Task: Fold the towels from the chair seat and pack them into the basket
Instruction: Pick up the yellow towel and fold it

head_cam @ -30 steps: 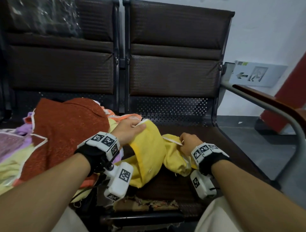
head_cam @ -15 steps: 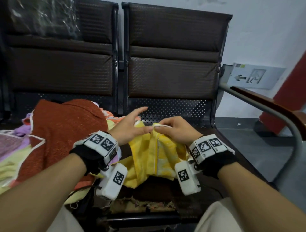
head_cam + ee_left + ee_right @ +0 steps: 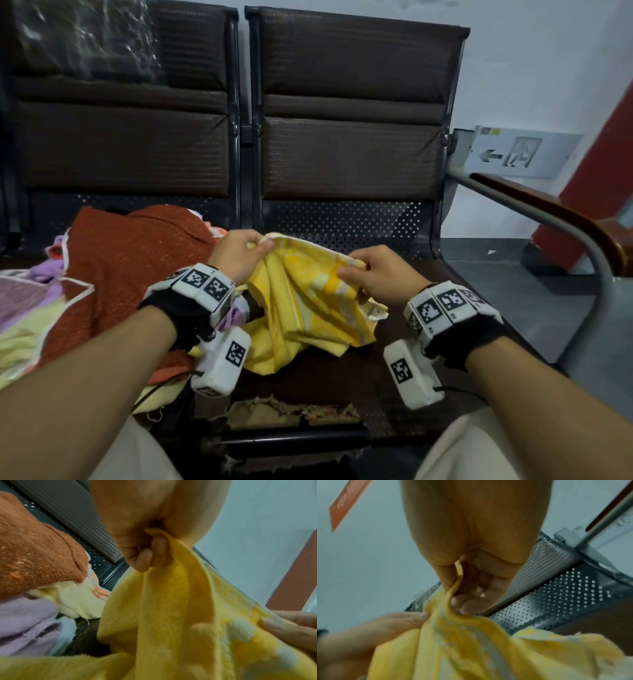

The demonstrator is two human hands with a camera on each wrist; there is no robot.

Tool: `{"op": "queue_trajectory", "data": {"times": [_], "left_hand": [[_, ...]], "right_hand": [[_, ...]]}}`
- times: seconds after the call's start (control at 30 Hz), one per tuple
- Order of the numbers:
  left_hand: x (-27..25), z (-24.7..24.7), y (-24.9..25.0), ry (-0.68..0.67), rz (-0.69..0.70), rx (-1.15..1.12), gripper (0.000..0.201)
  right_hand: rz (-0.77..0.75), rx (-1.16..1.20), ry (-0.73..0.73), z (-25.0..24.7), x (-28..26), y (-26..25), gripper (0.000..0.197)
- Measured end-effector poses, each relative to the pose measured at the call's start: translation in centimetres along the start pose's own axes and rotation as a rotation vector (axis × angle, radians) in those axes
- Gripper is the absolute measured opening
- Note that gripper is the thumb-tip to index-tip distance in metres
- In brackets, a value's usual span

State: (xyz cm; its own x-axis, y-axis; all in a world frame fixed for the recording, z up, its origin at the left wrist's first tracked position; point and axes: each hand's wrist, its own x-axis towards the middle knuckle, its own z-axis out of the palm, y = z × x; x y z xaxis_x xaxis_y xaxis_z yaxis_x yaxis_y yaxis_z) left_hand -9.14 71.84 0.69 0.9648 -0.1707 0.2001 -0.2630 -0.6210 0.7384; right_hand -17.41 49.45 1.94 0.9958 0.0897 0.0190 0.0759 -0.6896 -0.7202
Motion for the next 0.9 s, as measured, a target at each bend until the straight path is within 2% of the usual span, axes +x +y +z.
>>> {"op": "queue_trajectory", "data": {"times": [0.07,0.1,0.17,0.27,0.37,0.4,0.47,0.53,0.67,0.77,0.9], "left_hand": [[0.0,0.0,0.0,-0.043,-0.014,-0.065,0.016],[0.0,-0.1,0.1,-0.062,-0.018,-0.098,0.013],[-0.1,-0.5,0.4,-0.086,-0.036,-0.215,0.025],[-0.5,-1.3,1.2,-0.093,-0.079,-0.499,0.041],[-1.1,-2.1,1.7,-0.121,-0.160,-0.765,0.048],[-1.2,-2.4,1.7,-0.132,-0.182,-0.827,0.049],[-1.4,-2.7,1.5,-0.160,-0.209,-0.884,0.048],[-1.6,-3.1,1.2,-0.207,-0.233,-0.909,0.045],[-1.8,-3.4,0.6,-0.253,-0.284,-0.974,0.032],[-1.8,-3.6,0.1,-0.190,-0.278,-0.948,0.023],[-2.0,-3.6,-0.2,-0.174,-0.259,-0.888,0.016]], "right_hand": [[-0.007,0.229,0.044,0.2,-0.1,-0.7,0.011],[-0.009,0.382,0.064,0.2,-0.1,-1.2,0.016],[-0.029,0.640,0.087,0.2,0.1,-2.0,0.032],[-0.061,0.800,0.112,-0.1,0.5,-3.1,0.023],[-0.098,0.905,-0.009,0.3,0.9,-3.0,0.021],[-0.112,0.867,-0.055,0.6,1.1,-2.8,0.026],[-0.122,0.604,-0.062,1.3,1.4,-2.4,0.026],[-0.102,0.309,0.024,1.8,1.9,-2.0,0.013],[-0.170,-0.227,0.232,2.5,2.9,-1.8,0.017],[-0.232,-0.242,0.294,2.5,2.8,-3.0,0.016],[-0.585,0.031,0.533,2.4,2.0,-6.3,0.019]]}}
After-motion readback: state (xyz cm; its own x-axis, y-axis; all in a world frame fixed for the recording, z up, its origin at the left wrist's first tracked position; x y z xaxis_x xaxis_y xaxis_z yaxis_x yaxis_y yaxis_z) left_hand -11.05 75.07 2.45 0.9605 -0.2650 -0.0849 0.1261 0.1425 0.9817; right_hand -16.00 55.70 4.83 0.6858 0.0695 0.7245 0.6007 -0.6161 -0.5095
